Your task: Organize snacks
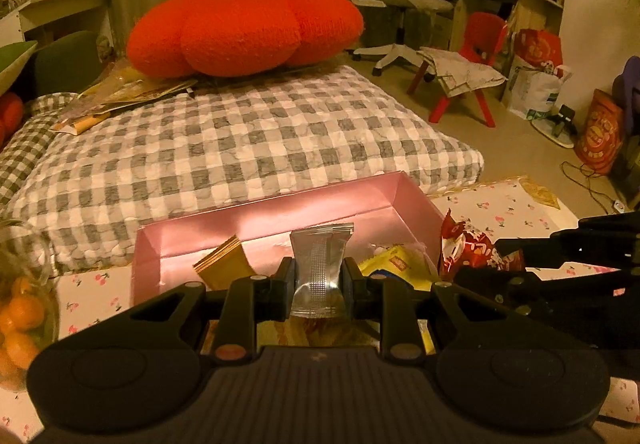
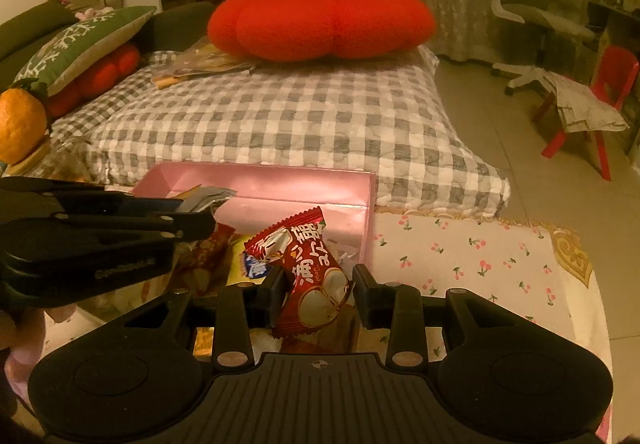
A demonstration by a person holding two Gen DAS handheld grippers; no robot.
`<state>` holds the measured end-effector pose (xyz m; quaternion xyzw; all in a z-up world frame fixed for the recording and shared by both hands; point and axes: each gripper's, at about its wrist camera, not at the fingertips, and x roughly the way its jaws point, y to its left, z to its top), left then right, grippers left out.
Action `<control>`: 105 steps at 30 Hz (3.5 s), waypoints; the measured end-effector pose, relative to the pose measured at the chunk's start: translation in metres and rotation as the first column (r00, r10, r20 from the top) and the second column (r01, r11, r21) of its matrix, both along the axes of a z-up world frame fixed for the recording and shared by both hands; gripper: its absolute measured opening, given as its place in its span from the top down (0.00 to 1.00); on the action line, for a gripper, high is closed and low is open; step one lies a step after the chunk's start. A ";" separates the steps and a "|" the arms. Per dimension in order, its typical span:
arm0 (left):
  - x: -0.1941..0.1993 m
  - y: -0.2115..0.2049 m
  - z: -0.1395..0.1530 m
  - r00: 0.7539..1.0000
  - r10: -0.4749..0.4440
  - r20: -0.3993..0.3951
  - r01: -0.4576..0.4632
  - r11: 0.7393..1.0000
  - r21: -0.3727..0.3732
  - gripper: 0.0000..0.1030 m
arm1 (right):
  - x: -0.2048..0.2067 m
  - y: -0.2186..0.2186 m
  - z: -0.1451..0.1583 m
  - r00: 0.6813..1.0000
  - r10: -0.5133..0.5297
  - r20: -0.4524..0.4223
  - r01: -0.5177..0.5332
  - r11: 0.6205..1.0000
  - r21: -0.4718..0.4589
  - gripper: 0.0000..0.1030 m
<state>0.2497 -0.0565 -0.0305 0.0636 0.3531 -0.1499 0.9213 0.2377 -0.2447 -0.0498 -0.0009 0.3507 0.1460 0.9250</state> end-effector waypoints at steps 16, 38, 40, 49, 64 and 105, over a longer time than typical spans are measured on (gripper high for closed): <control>0.020 -0.004 -0.015 1.000 0.004 0.012 -0.004 1.000 0.021 0.72 | 0.039 -0.005 -0.017 1.000 -0.016 -0.005 0.016 1.000 0.016 0.66; 0.014 0.001 -0.015 0.999 0.008 0.044 -0.008 1.000 -0.008 0.35 | 0.072 0.000 -0.013 0.998 -0.052 0.016 0.051 0.997 0.062 0.48; 0.012 0.002 -0.015 0.999 0.010 0.043 -0.010 1.000 -0.009 0.33 | 0.070 -0.002 -0.012 0.998 -0.060 0.014 0.059 0.996 0.069 0.39; -0.006 0.008 -0.007 0.998 0.025 0.056 -0.025 1.000 0.008 0.08 | 0.051 -0.013 -0.005 0.994 -0.106 0.005 0.105 0.993 0.058 0.15; -0.060 0.024 0.000 0.998 0.055 -0.016 -0.055 0.998 0.000 0.00 | -0.018 -0.008 0.010 0.998 -0.060 -0.012 0.059 0.998 -0.026 0.13; -0.180 0.043 0.043 0.930 0.360 -0.077 -0.351 0.930 0.104 0.00 | -0.167 0.019 0.057 0.995 -0.095 -0.029 0.091 0.991 -0.097 0.12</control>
